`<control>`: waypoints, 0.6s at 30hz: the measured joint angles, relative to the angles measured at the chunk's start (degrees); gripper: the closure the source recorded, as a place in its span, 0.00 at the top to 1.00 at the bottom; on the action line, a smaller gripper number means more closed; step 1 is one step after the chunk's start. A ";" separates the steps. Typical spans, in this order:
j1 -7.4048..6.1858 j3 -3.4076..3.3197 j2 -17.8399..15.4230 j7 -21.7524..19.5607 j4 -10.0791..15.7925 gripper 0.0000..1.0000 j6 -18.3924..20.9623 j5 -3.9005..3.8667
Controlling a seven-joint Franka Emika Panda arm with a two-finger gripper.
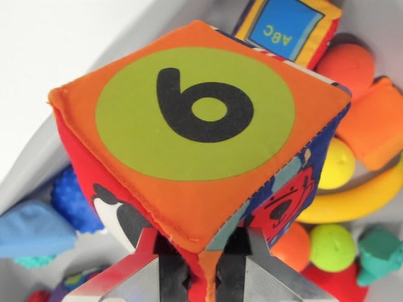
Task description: Pick an object from the bin
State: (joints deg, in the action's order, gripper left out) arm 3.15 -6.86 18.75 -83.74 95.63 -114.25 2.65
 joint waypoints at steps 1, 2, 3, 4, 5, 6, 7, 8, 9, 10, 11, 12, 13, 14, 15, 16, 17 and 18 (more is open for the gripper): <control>0.00 -0.01 -0.16 -0.02 -0.42 0.00 0.61 -0.02; 0.00 -0.01 -0.25 -0.02 -0.64 0.00 0.91 -0.03; 0.00 -0.02 -0.42 -0.04 -1.10 0.00 1.54 -0.05; 0.00 -0.03 -0.60 -0.06 -1.49 0.00 2.10 -0.07; 0.00 -0.05 -0.79 -0.08 -2.01 0.00 2.77 -0.10; 0.00 -0.06 -0.93 -0.09 -2.49 0.00 3.36 -0.11; 0.00 -0.07 -1.04 -0.11 -2.94 0.00 3.94 -0.13; 0.00 -0.07 -1.09 -0.12 -3.17 0.00 4.21 -0.14; 0.00 -0.08 -1.18 -0.13 -3.62 0.00 4.70 -0.15; 0.00 -0.09 -1.25 -0.14 -4.10 0.00 5.27 -0.17; 0.00 -0.10 -1.32 -0.15 -4.52 0.00 5.81 -0.18; 0.00 -0.11 -1.37 -0.16 -4.96 0.00 6.32 -0.19; 0.00 -0.12 -1.41 -0.17 -5.41 0.00 6.78 -0.20; 0.00 -0.14 -1.45 -0.17 -5.85 0.00 7.27 -0.20; 0.01 -0.15 -1.49 -0.18 -6.26 0.00 7.74 -0.21; 0.01 -0.16 -1.53 -0.19 -6.70 0.00 8.24 -0.21; 0.01 -0.17 -1.58 -0.20 -7.14 0.00 8.72 -0.22; 0.01 -0.17 -1.63 -0.20 -7.49 0.00 9.11 -0.22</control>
State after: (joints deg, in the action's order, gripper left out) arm 3.16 -7.03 17.12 -83.93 88.14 -105.14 2.43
